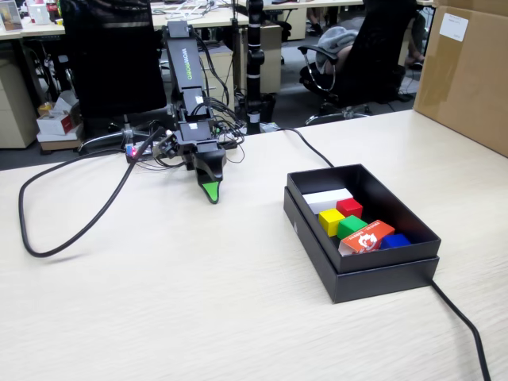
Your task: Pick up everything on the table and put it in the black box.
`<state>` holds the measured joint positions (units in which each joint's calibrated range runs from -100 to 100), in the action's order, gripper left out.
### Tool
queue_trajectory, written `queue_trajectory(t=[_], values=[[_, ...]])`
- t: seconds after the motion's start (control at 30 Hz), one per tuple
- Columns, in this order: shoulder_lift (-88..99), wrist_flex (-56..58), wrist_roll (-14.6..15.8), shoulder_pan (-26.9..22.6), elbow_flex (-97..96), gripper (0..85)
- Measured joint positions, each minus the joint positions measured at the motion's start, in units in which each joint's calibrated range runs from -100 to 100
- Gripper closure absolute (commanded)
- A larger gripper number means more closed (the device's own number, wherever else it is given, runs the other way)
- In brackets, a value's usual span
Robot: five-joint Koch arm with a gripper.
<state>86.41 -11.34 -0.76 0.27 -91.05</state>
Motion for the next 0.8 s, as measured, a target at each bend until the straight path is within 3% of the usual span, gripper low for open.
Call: queue_trajectory(t=[0.8], values=[[1.7, -5.0, -1.0, -1.7, -5.8, 36.2]])
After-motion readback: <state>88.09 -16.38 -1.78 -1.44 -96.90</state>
